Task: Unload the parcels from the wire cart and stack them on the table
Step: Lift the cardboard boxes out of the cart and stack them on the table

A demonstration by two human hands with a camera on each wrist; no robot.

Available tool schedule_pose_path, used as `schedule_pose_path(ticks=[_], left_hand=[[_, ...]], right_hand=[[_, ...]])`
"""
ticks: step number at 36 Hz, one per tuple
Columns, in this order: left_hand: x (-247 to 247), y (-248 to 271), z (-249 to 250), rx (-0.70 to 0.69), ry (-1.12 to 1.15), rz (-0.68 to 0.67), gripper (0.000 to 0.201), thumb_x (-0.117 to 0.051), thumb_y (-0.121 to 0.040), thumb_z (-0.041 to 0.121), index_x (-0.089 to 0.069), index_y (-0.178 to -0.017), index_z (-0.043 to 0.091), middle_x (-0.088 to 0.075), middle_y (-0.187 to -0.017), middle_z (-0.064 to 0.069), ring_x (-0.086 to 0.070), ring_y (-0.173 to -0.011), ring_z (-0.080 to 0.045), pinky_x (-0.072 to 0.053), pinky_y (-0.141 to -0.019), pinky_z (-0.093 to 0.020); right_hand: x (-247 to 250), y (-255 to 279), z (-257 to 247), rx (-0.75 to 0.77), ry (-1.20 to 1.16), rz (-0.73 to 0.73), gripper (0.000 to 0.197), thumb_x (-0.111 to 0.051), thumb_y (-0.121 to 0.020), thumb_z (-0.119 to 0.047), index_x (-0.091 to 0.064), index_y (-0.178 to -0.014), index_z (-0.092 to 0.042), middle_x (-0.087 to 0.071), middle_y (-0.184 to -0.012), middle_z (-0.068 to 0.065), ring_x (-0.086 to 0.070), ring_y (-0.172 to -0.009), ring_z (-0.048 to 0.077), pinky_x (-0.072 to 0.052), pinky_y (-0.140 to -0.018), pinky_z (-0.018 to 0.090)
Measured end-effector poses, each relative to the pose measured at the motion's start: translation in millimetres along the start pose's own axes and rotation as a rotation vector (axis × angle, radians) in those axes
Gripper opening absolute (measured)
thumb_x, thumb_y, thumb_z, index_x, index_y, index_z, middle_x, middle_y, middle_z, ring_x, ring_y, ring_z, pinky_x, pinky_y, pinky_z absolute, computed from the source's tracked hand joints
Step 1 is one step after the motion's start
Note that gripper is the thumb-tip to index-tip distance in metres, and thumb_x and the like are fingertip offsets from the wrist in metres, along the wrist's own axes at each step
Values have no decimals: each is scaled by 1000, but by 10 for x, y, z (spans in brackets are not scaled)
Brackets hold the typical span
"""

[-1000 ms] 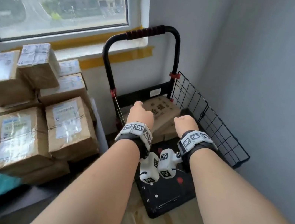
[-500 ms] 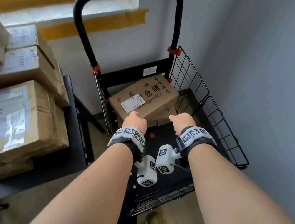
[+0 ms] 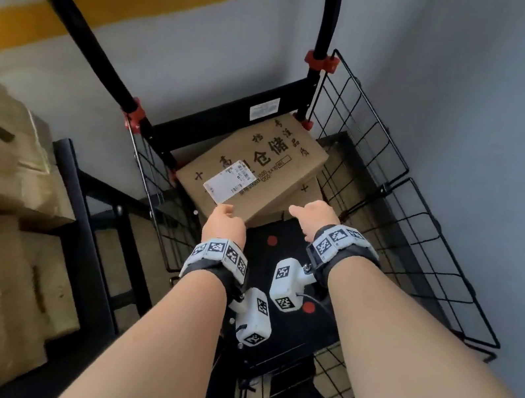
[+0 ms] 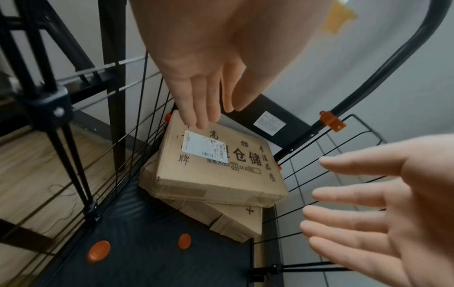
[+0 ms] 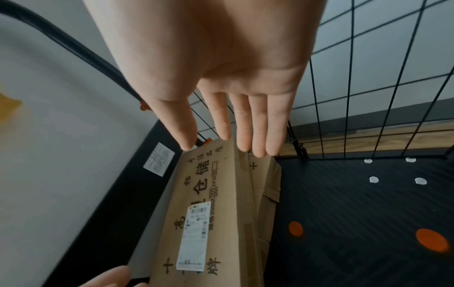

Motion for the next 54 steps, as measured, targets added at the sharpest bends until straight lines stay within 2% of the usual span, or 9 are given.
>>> schedule_pose_path(ticks=[2,6,13,23,29,35,42,49,54], left_hand=[[-112,-108,-59,17,-22,9,42,-43,-93,12,-50,-134,21,-57,-130,-1,-57,-105,-21,-37,-75,-21],[-333,-275,-188,32,-136,5,49,-41,-92,10,-43,-140,21,-48,-140,-5,-54,-117,-24,-37,-80,-23],[-668,-517,-377,24,-198,39,54,-41,-92,7,-34,-144,19,-33,-149,-4,-48,-124,-26,-42,-93,-33],[-798,-1015,-654,-80,-330,126,53,-43,-90,5,-34,-143,9,-29,-149,-10,-34,-134,-27,-30,-107,-31],[-877,-1206,-905,-70,-437,71,52,-47,-87,5,-37,-138,11,-21,-154,-6,-34,-132,-28,-38,-102,-36],[-905,-1209,-964,-34,-467,74,54,-46,-85,7,-36,-138,14,-14,-157,-5,-32,-134,-28,-40,-103,-39],[-817,-1222,-953,-56,-473,32,57,-46,-84,9,-39,-140,14,-25,-152,-4,-35,-133,-25,-40,-103,-39],[-825,-1186,-1012,-107,-441,38,50,-45,-90,15,-41,-140,13,-30,-149,-1,-35,-133,-22,-38,-104,-36],[-814,-1126,-989,-126,-426,110,38,-39,-91,6,-53,-126,11,-44,-133,-5,-44,-117,-24,-43,-91,-36]], right_hand=[[-82,-147,36,-25,-36,-17,50,-58,-90,-39,-51,-129,-8,-55,-104,7,-55,-91,28,-49,-84,37],[-255,-450,44,-33,-24,-66,58,-60,-87,-43,-51,-130,-6,-57,-101,8,-57,-87,29,-53,-86,42],[-542,-976,90,-69,-9,-136,71,-63,-85,-46,-37,-143,-13,-52,-134,10,-58,-110,32,-49,-96,46],[-1136,-1549,106,-97,13,-178,86,-62,-79,-58,-33,-144,-12,-52,-134,12,-56,-113,32,-48,-97,47],[-1360,-1776,207,-132,-92,-191,81,-65,-79,-56,-38,-139,-9,-53,-121,8,-56,-110,31,-49,-96,44],[-1633,-1913,308,-144,-233,-282,136,-73,-27,-83,-38,-141,-16,-52,-134,8,-54,-116,29,-49,-97,49],[-1880,-2060,437,-199,-392,-365,142,-84,-19,-75,-35,-142,-24,-55,-133,0,-53,-121,25,-38,-107,50],[-2081,-2415,692,-289,-546,-353,121,-94,-15,-56,-51,-125,-30,-70,-108,3,-70,-92,31,-54,-83,52],[-1866,-2232,722,-282,-576,-326,129,-97,-15,-49,-45,-131,-26,-68,-112,5,-68,-97,30,-53,-86,54]])
Point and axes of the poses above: each hand's wrist, its own y-axis away from the middle knuckle, its own x-axis out of the back of the hand, z = x × y, the point moved 7 cm from there along -y, towards the middle knuckle
